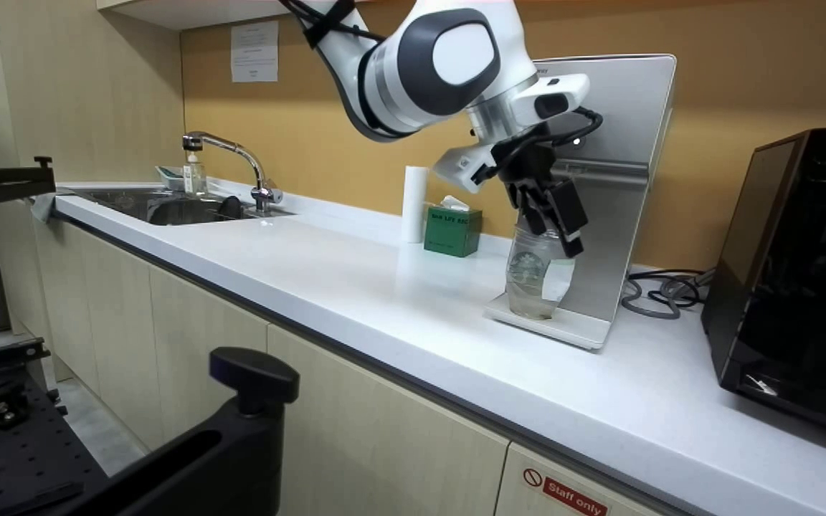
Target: Remove the plastic cup from the coffeemaker and put it on the countertop
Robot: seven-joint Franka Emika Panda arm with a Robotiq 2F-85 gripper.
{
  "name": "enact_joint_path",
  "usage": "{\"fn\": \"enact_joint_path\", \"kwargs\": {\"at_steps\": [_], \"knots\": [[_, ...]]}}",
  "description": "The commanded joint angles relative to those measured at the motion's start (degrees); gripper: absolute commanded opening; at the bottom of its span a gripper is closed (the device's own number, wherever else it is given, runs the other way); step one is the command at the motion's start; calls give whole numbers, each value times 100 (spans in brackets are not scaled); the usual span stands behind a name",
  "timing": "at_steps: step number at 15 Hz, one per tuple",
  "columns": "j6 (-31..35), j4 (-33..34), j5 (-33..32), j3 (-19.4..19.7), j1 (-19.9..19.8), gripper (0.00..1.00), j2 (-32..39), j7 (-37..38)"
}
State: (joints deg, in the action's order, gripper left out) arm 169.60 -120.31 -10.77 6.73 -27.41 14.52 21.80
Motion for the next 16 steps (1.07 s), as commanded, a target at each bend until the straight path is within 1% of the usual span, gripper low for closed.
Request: {"fn": "enact_joint_path", "kwargs": {"at_steps": [1, 2, 3, 4, 7, 9, 11, 13, 14, 15, 16], "knots": [[-91, 307, 175, -35, 29, 100, 225, 160], [-84, 338, 206, -38, 32, 100, 260, 162], [-59, 359, 727, 391, 496, 90, 307, -217], [-21, 372, 914, 395, 521, 74, 334, -292], [54, 407, 1424, 527, 736, 53, 368, -554], [65, 410, 1629, 571, 826, 38, 355, -669], [105, 381, 1745, 625, 894, 25, 317, -744], [164, 316, 1772, 719, 968, 12, 257, -763], [193, 274, 1725, 807, 1025, 4, 215, -745], [210, 211, 1487, 833, 999, 1, 147, -565], [202, 156, 1389, 961, 1072, 0, 90, -530]]}}
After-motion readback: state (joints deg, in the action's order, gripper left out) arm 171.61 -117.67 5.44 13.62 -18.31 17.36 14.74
